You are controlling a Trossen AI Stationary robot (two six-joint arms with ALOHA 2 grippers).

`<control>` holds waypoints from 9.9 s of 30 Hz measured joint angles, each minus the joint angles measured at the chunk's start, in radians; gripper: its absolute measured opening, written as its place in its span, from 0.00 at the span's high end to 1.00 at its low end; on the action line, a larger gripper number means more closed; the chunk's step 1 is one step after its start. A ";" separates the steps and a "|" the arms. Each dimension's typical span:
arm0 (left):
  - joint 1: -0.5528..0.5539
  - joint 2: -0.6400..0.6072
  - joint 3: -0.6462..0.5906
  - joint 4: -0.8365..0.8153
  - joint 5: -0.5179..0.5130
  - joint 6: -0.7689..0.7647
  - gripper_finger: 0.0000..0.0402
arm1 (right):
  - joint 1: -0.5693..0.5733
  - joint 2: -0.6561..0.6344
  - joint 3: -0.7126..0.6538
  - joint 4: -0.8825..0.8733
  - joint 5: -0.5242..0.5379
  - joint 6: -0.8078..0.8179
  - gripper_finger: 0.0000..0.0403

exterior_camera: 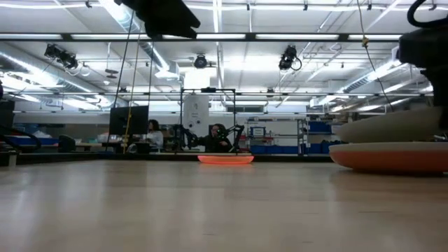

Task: Stack plastic plates
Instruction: Stack the gray plate on top of the light brown plate, then return to Home Position

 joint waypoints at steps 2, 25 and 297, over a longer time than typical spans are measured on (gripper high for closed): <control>0.000 0.000 0.000 0.023 0.000 0.014 0.48 | 0.000 0.022 0.000 0.012 0.015 0.001 0.95; -0.008 0.000 0.000 0.015 0.001 0.026 0.48 | -0.039 0.090 -0.001 0.131 0.034 -0.073 0.90; 0.118 -1.172 -0.901 0.249 0.257 0.104 0.97 | -0.596 -1.595 -0.940 1.388 -0.009 -0.761 0.96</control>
